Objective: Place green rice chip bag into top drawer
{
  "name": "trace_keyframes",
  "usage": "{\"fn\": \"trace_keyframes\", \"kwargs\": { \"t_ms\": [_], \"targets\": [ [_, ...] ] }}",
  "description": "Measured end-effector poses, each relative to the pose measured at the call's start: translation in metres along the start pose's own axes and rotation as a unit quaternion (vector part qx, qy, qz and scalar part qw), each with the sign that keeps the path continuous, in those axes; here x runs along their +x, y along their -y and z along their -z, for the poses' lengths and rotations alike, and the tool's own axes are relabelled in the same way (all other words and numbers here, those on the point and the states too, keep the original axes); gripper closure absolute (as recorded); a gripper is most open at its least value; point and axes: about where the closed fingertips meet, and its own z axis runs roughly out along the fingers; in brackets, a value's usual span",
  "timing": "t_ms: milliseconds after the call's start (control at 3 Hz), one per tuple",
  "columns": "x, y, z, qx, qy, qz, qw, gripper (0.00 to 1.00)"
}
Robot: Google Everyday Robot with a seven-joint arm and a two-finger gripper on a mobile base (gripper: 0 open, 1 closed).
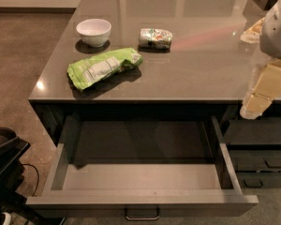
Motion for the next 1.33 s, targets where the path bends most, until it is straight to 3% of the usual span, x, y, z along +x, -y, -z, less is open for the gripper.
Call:
{"fn": "trace_keyframes", "kwargs": {
  "t_ms": [333,667,1000,1333],
  "targets": [
    [-0.018,0.019,-0.016,0.017,0.073,0.007,0.9972,0.0],
    [-0.06,0.041,-0.048,0.028,0.192,0.012,0.981,0.0],
    [-0.12,0.064,-0.07,0.03,0.316,0.02,0.948,0.0],
    [-0.132,0.063,-0.071,0.023,0.337,0.016,0.9412,0.0]
  ]
}}
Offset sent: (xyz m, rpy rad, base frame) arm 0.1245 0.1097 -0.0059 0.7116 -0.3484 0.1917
